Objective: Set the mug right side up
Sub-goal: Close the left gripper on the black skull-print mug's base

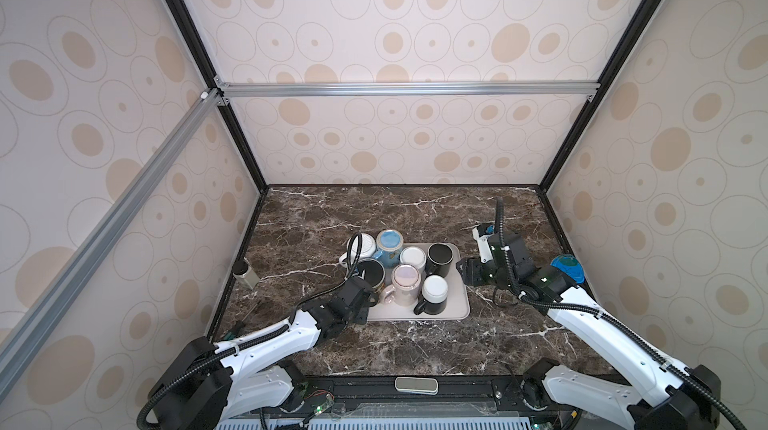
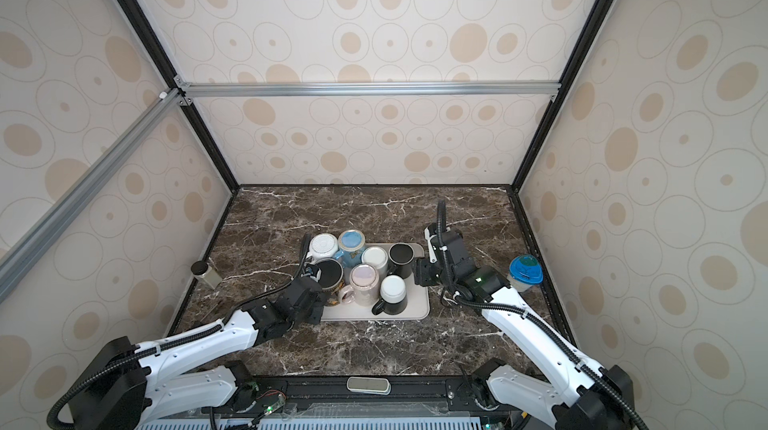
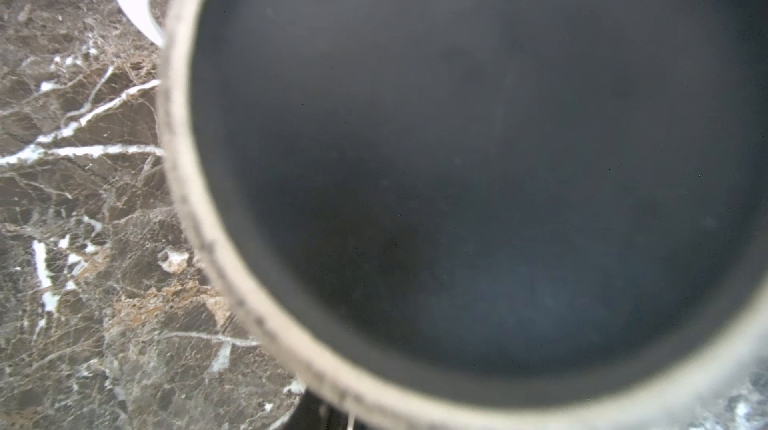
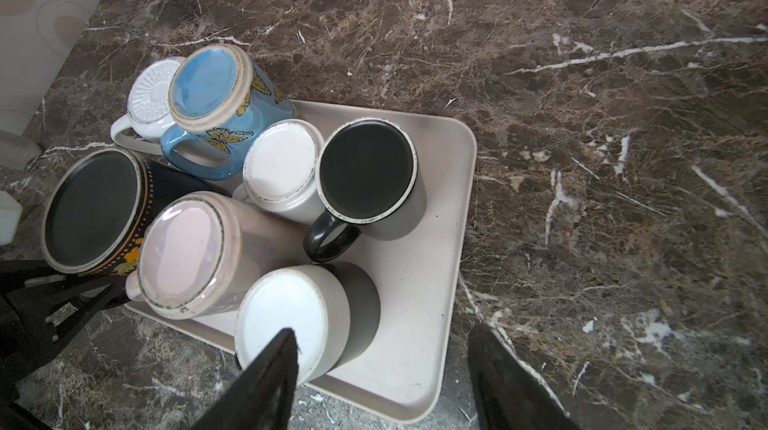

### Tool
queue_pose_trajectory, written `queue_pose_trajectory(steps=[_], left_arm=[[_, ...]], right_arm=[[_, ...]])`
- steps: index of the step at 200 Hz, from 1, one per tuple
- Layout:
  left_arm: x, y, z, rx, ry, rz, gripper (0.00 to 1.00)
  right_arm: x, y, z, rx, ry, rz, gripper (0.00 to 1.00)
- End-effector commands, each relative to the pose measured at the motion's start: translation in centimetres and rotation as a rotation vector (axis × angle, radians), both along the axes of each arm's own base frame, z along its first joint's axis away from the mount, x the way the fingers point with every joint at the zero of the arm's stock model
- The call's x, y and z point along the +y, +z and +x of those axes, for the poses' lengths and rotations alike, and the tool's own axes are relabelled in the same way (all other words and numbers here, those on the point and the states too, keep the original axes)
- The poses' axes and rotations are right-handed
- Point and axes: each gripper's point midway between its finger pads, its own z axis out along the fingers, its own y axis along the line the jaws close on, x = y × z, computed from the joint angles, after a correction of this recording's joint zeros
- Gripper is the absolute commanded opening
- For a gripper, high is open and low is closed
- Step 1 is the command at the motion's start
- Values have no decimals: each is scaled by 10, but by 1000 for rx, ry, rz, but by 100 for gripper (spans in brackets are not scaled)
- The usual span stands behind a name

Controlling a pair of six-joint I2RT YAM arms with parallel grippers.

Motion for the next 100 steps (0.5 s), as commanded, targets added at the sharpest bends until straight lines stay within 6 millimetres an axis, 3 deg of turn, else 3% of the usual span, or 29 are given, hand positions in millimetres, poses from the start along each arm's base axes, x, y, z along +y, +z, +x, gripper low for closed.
queue_pose_trajectory(steps=[1, 40, 59, 100], left_arm=[[-6, 34, 17, -107, 32, -45, 21], [-6, 36, 17, -114, 28, -46, 14], [-6, 37, 17, -115, 26, -47, 0], [-5, 62, 15, -158, 21, -90, 0]], right_arm=[[4, -1, -5, 6, 11, 19, 66], [6, -3, -8, 13, 18, 28, 64], [9, -3, -9, 14, 24, 33, 63], [18, 0, -11, 13, 49, 40, 62]])
